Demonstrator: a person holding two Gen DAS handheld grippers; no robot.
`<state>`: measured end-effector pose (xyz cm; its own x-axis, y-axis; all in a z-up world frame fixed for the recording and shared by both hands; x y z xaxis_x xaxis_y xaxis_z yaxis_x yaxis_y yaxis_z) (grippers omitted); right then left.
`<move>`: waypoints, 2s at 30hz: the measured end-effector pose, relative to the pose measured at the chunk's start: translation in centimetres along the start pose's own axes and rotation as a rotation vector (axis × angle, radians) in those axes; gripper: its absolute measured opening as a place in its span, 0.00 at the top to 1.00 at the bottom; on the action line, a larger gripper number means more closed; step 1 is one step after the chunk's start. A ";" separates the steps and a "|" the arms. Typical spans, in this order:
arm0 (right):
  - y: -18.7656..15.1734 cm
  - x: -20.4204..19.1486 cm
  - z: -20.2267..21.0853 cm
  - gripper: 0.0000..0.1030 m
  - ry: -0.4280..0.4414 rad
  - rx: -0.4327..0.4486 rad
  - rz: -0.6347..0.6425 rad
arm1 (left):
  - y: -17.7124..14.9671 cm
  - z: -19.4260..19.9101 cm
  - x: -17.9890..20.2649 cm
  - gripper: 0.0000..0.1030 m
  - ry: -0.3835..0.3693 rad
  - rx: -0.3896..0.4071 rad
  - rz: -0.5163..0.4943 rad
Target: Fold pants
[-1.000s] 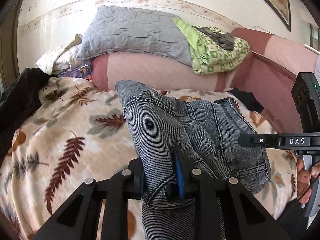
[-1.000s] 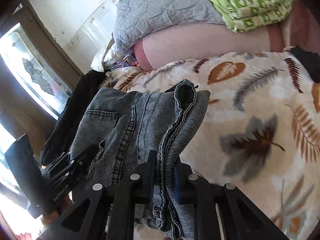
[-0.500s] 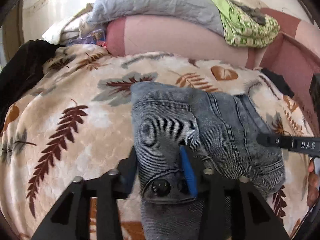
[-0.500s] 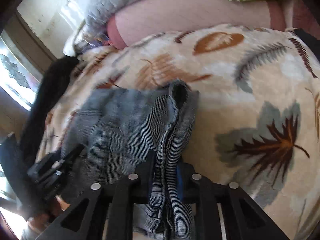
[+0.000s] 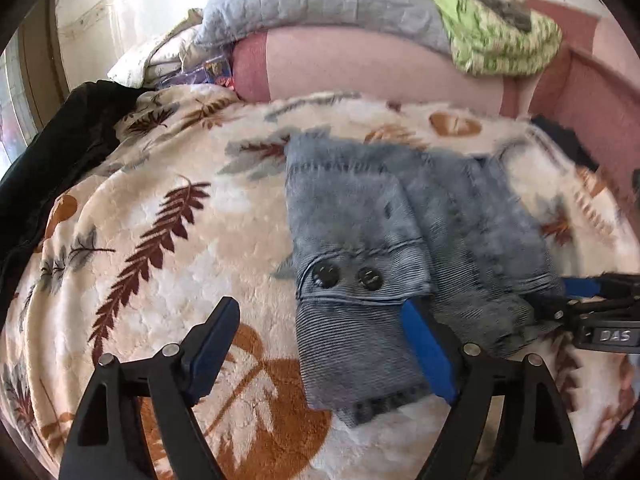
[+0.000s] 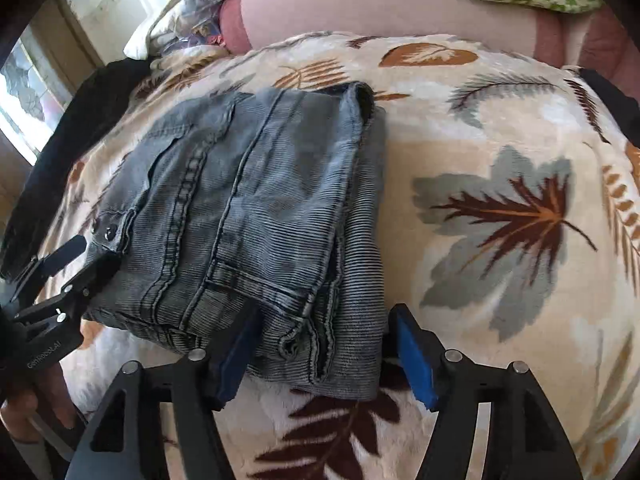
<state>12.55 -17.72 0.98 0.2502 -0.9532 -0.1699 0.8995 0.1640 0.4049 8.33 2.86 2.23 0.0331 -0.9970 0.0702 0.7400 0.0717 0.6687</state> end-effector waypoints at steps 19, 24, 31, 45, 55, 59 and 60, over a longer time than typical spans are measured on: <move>10.0 4.0 -3.8 0.22 -0.181 0.019 -0.117 | -0.5 -2.7 -0.2 0.17 0.007 -0.054 0.016; 6.9 2.0 0.1 0.21 -0.109 0.094 -0.080 | -0.6 -2.4 0.0 0.18 0.019 -0.042 0.009; 2.8 1.5 -0.5 0.21 -0.117 0.010 -0.080 | -0.9 -2.0 0.1 0.17 0.033 -0.015 0.001; -6.6 -3.1 11.0 0.15 -0.044 0.232 0.040 | -4.2 5.7 1.2 0.14 -0.031 0.000 0.053; -5.7 -4.6 12.8 0.15 -0.029 0.272 0.101 | -3.4 9.1 2.8 0.14 0.021 0.051 0.093; -5.5 -4.7 12.8 0.15 -0.019 0.263 0.094 | -2.9 9.3 2.6 0.12 0.024 0.055 0.100; -5.4 -4.7 12.7 0.15 -0.020 0.262 0.094 | -2.8 9.3 2.6 0.10 0.025 0.058 0.095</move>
<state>1.94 -17.41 11.02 0.3187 -0.9421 -0.1044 0.7486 0.1826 0.6374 0.05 0.33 7.42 0.1189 -0.9859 0.1176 0.6923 0.1672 0.7020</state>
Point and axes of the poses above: each gripper's, at about its wrist camera, not at the fingertips, and z roughly against the way its jaws point, x to its right, y to its top, the point moved 1 cm from there along -z, roughly the way its jaws point, and after that the axes turned 5 degrees about z, right-handed, at the moved point
